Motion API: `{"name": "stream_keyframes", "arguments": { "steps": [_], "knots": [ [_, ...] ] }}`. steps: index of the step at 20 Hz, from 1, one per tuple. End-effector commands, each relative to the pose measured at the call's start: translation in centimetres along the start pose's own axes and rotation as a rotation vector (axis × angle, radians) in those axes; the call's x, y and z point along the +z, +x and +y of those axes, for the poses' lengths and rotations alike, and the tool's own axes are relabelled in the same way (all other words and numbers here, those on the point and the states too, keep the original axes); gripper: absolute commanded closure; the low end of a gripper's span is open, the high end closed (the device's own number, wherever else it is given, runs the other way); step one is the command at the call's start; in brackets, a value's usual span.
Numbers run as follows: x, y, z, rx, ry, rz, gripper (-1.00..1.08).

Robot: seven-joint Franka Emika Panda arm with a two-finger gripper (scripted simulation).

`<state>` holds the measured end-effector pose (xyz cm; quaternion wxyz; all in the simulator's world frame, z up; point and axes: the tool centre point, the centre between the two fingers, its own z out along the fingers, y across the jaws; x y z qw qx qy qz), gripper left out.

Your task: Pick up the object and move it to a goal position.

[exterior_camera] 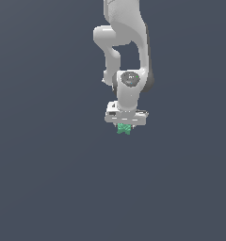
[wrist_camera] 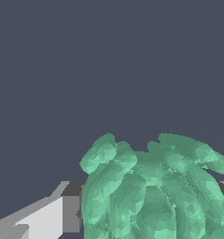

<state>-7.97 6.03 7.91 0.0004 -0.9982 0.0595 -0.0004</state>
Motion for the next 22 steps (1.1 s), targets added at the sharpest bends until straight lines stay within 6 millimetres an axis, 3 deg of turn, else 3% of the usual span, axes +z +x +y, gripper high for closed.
{"name": "stream_keyframes", "arguments": {
  "steps": [1,22],
  "knots": [
    [-1.7,0.6,1.5,0.001,0.000,0.001,1.08],
    [-20.3,8.2,17.4,0.000,0.001,0.000,1.08]
  ]
}}
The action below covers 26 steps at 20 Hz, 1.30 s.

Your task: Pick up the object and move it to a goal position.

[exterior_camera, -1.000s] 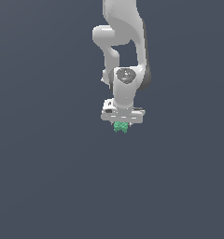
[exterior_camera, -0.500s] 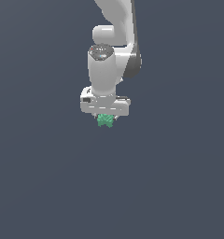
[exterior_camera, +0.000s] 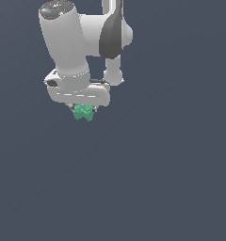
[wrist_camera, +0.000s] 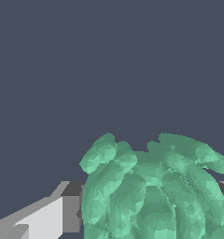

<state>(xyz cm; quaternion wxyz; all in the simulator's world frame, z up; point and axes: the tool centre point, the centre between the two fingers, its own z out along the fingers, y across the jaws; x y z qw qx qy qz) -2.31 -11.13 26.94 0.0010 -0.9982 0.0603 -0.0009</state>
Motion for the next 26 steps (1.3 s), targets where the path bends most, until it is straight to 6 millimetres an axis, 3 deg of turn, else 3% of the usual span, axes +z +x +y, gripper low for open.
{"name": "stream_keyframes", "arguments": {
  "steps": [1,13,26],
  "knots": [
    [-2.0,0.8,1.7,-0.001,0.000,-0.001,1.08],
    [-8.8,4.1,7.4,-0.002,-0.002,-0.002,1.08],
    [-11.1,5.4,9.4,-0.001,-0.002,-0.002,1.08]
  ]
}}
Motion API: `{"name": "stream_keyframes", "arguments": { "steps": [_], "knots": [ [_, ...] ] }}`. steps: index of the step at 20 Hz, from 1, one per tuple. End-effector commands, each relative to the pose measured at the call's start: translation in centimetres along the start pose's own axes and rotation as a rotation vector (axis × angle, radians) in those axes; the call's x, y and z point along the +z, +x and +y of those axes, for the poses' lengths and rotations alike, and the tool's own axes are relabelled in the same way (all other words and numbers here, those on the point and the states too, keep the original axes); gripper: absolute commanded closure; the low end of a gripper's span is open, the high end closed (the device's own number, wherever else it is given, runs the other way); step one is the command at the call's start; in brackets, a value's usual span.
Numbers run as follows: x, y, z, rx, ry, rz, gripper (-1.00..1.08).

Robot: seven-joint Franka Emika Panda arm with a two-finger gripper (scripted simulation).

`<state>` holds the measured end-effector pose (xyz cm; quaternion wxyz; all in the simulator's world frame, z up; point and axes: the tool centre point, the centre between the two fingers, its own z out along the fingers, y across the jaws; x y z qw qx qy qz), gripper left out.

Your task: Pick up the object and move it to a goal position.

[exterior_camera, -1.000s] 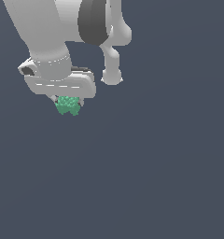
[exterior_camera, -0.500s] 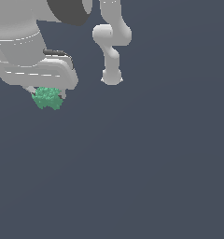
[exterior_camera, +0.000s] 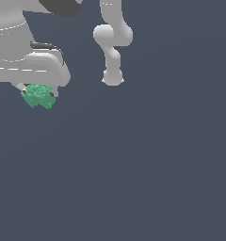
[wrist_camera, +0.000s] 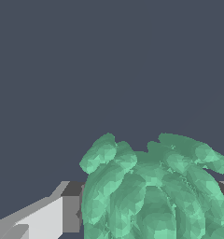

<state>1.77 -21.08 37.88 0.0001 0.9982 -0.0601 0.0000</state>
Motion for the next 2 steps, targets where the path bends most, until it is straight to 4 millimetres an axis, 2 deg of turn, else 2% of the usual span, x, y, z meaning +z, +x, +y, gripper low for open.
{"name": "stream_keyframes", "arguments": {
  "steps": [1,2],
  "knots": [
    [-0.13,0.10,0.08,0.000,0.000,0.000,1.08],
    [-0.14,0.10,0.09,0.000,0.000,0.000,1.08]
  ]
}}
